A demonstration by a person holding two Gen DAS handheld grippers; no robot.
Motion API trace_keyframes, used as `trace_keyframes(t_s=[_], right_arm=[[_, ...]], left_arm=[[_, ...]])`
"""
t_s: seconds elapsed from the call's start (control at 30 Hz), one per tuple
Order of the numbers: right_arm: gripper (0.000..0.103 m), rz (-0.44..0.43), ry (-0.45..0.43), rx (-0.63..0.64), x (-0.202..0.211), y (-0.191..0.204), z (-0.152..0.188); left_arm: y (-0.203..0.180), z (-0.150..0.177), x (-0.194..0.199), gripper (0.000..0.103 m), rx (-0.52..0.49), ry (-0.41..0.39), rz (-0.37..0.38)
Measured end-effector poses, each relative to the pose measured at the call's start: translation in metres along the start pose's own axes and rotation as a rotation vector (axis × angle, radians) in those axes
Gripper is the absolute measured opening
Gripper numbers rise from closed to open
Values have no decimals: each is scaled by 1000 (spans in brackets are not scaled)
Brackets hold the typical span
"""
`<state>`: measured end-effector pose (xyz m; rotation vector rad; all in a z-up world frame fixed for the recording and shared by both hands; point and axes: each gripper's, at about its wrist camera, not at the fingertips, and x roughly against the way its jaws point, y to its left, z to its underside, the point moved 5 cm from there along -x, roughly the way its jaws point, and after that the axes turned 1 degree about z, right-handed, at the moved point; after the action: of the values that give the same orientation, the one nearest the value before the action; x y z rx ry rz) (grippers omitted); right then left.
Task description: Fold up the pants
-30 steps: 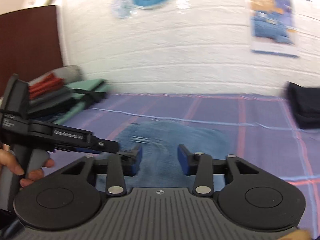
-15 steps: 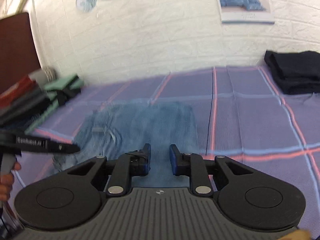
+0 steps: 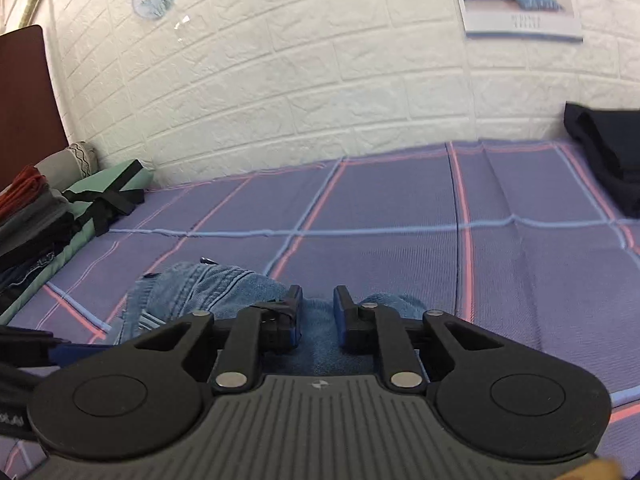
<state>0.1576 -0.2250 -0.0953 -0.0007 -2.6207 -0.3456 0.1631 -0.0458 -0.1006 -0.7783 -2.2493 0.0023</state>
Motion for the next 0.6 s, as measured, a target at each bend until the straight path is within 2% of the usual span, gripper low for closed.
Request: trace_keyframes(t_s=[0.1, 0.2, 0.3, 0.4, 0.43, 0.6], right_arm=[[18, 21, -11, 21, -1, 4, 1], [18, -12, -15, -29, 3, -2, -3], [36, -69, -58, -111, 28, -5, -8], [62, -82, -72, -143, 55, -5, -5], [74, -77, -74, -138, 63, -5, -2], [81, -60, -42, -158, 89, -11, 16]], left_arm=[[3, 3, -1, 103, 0, -6, -1], [4, 1, 4, 103, 26, 3, 10], [10, 0, 29, 103, 80, -11, 10], [20, 5, 54, 103, 125, -30, -27], [26, 8, 60, 103, 152, -31, -40], [47, 23, 72, 103, 281, 21, -16]])
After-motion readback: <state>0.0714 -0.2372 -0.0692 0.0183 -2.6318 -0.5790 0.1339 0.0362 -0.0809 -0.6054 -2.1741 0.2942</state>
